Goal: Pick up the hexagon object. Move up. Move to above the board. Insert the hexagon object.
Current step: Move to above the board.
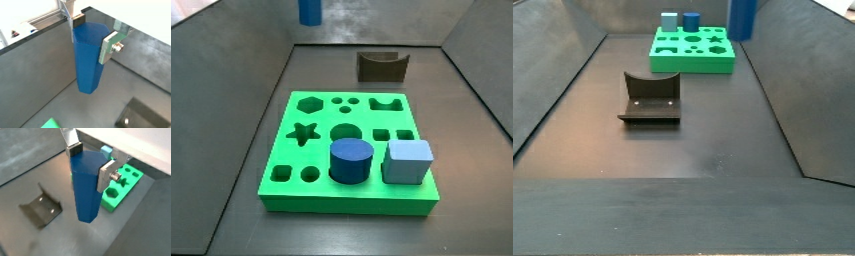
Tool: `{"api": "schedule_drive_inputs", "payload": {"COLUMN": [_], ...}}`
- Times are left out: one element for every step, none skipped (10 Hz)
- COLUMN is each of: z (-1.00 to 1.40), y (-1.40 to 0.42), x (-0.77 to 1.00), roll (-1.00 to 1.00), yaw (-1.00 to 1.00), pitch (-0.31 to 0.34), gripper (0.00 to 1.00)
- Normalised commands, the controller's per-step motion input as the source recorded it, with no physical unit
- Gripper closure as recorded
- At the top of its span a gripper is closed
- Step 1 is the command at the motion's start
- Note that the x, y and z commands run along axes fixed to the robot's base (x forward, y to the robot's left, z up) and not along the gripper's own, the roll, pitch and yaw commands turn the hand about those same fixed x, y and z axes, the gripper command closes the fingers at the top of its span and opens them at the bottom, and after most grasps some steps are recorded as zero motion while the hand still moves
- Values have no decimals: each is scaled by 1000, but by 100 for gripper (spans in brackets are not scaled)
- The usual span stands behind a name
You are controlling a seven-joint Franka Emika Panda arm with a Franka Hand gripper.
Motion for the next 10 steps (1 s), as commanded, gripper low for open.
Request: {"api": "schedule_drive_inputs", "payload": {"z": [156, 157, 159, 162, 166, 168, 175, 160, 128, 72], "y": [-1000, -1000, -1000, -1000, -1000, -1000, -1000, -883, -692, -340], "x": [284, 290, 303, 309, 321, 331, 358, 336, 285, 185], "roll": [-5, -13, -8, -7, 7, 1, 2, 14, 24, 45], "yaw": [1, 5, 7, 8, 5, 9, 7, 8, 10, 9], "pitch": [122, 126, 130, 128, 121, 124, 129, 128, 127, 123], "gripper": [100, 100, 100, 100, 100, 100, 100, 100, 100, 100]}}
